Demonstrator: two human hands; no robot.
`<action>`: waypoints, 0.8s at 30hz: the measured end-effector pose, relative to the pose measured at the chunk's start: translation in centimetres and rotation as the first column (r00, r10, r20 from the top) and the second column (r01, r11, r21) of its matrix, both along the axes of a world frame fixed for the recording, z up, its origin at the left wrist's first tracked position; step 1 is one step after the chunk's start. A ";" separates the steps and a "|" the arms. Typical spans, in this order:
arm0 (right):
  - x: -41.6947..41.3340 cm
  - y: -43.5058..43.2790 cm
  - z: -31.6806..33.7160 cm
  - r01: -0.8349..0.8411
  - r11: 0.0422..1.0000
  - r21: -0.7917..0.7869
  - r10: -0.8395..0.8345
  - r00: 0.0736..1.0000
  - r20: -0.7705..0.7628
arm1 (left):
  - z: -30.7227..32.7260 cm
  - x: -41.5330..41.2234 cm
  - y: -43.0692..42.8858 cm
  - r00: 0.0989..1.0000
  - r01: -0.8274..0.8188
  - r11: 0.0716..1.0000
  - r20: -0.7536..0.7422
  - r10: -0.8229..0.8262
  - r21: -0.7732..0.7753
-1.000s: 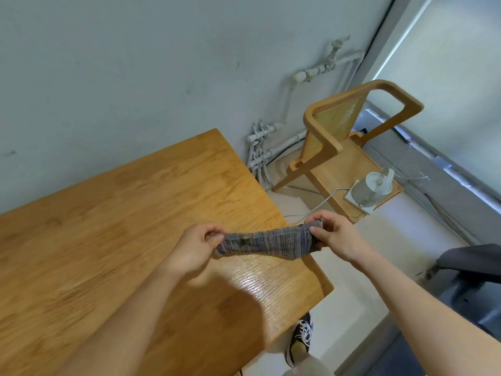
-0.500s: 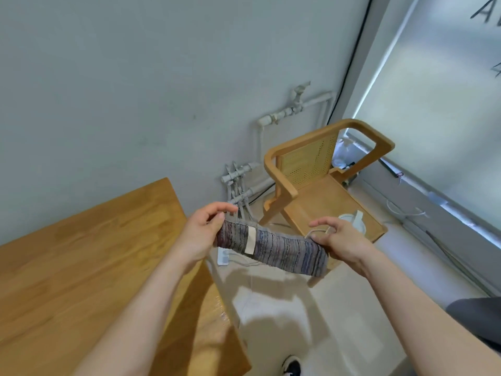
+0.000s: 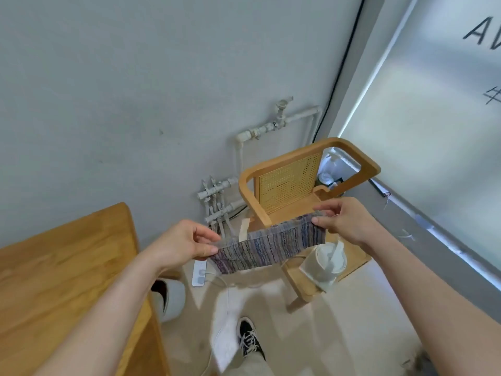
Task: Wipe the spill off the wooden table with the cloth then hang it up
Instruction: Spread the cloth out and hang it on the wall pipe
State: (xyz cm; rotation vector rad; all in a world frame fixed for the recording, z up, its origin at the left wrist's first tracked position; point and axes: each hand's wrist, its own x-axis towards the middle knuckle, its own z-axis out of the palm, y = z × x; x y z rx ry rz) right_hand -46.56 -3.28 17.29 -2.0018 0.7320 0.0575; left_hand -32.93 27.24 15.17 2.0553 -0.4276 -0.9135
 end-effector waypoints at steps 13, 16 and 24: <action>17.2 -8.0 1.2 0.185 0.971 0.153 -0.212 0.959 0.189 | 0.5 10.8 -9.7 0.867 -0.499 0.769 -0.222 0.447 -0.401; 21.4 -10.2 0.8 0.224 0.956 0.191 -0.263 0.942 0.209 | 0.8 14.2 -12.5 0.752 -0.657 0.635 -0.416 0.512 -0.406; 33.1 -18.6 -3.8 0.040 0.922 0.384 -0.078 0.993 0.083 | -2.7 23.5 -19.0 0.672 -0.722 0.618 -0.525 0.522 -0.310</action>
